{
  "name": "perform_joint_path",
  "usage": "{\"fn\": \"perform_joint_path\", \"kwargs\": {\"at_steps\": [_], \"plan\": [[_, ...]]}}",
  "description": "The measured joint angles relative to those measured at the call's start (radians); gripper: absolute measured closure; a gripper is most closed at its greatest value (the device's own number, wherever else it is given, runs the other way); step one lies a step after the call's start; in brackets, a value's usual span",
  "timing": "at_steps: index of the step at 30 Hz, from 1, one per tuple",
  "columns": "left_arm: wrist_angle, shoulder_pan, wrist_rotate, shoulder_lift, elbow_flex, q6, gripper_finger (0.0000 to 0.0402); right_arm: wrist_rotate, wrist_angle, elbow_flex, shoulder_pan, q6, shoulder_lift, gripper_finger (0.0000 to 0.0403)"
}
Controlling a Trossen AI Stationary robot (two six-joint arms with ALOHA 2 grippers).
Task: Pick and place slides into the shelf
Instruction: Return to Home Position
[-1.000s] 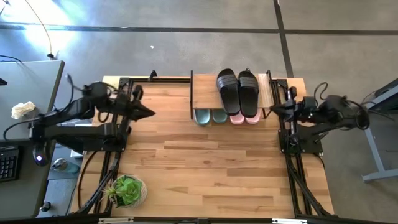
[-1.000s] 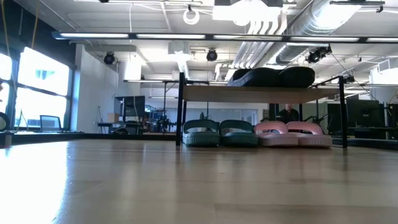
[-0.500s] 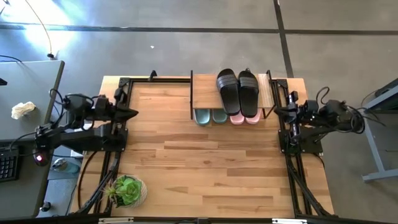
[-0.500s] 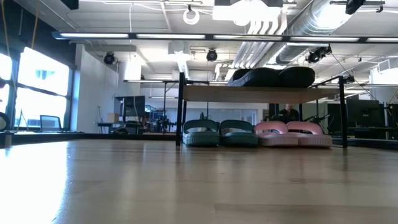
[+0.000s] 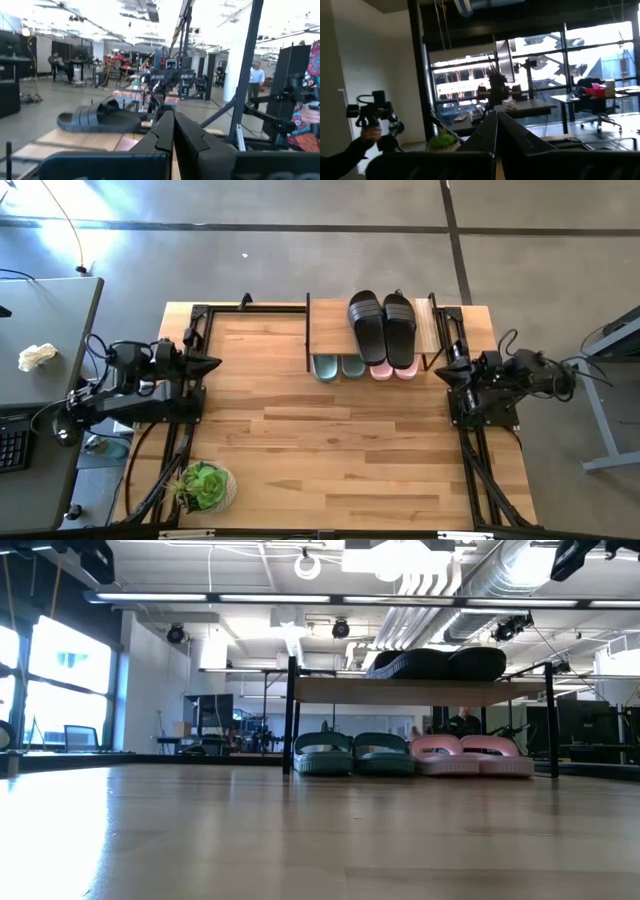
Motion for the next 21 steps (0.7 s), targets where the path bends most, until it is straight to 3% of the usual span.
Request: {"fn": "perform_joint_path", "kwargs": {"at_steps": [14,21], "plan": [[0.213,0.000,0.007,0.000,-0.191,-0.064,0.0401,-0.031,0.337,-0.246,0.000,0.013,0.000,0.0403],[0.282,0.000,0.007,0.000,-0.289,-0.102,0.0401,-0.017,0.366,-0.293,0.000,0.053,0.000,0.0403]]}}
